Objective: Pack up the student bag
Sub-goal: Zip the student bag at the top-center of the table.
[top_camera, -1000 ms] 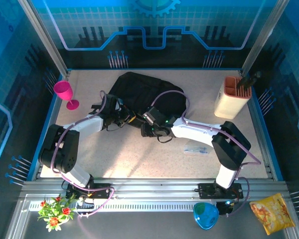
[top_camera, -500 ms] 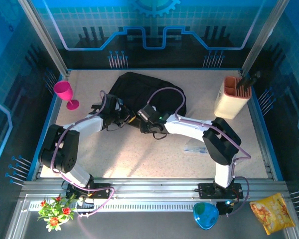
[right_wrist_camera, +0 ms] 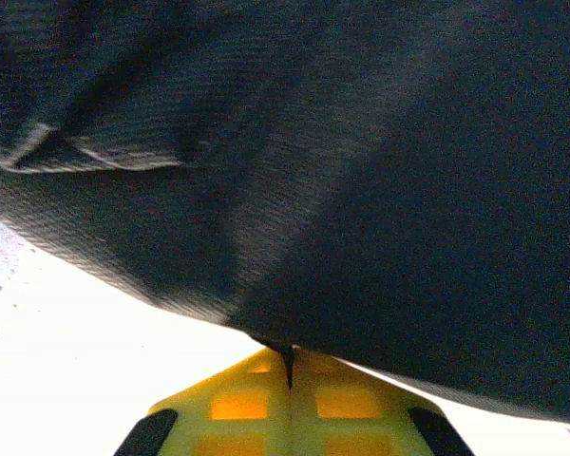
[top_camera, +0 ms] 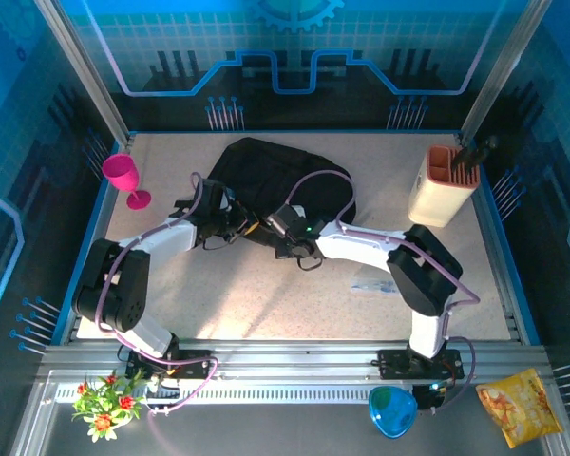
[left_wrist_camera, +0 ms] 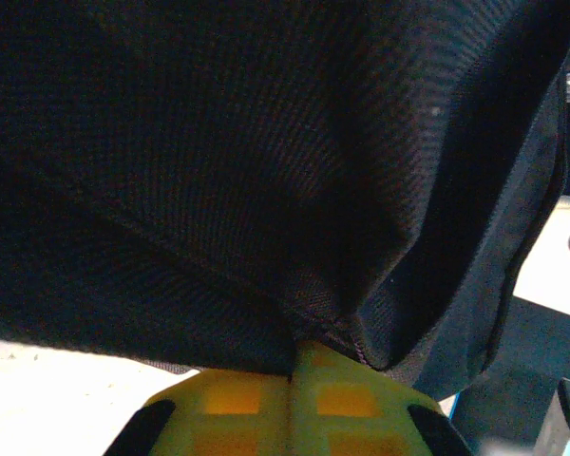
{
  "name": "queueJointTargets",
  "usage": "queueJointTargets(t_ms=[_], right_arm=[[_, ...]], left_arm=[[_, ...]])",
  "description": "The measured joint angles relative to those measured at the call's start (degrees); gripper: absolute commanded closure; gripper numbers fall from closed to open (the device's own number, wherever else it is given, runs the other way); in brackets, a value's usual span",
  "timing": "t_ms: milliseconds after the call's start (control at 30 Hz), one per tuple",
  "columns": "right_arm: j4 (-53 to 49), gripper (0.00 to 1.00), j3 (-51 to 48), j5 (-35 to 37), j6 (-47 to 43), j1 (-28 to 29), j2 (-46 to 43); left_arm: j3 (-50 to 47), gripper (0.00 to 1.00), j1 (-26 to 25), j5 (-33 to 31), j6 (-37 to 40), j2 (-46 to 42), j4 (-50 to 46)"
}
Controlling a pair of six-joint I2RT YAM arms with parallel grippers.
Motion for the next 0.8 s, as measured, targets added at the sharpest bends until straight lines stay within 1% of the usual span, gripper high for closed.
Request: queueJointTargets(t_ms=[100,267,433,600,667,800], right_arm=[[0.2,1.00,-5.9,1.8,1.0,-1.4,-5.9],[-0.3,1.00,-15.5,3.8,2.6,-6.4,-16.4],[-2.7,1.00,-18.5,5.2,2.7,-9.8,-23.2],[-3.7,1.00,-18.5,5.0,1.6,-13.5,-26.6],[-3.8,1.00,-18.5,4.4,0.5,-15.7,-26.6],[-4.2,1.00,-16.9,0.9,-3.6,-19.5,-24.5]], left_arm=[[0.8,1.00,-0.2,-0.6,0.9,0.0,-1.2],[1.4,1.00,-0.2,-1.6,2.2,0.0,-2.5],[2.4,1.00,-0.2,-2.6,2.8,0.2,-3.2],[5.8,1.00,-0.2,-3.1,4.1,2.6,-4.7],[7.9,1.00,0.0,-3.1,5.0,4.2,-5.0],[12.7,1.00,0.3,-3.0,8.0,8.3,-6.1]])
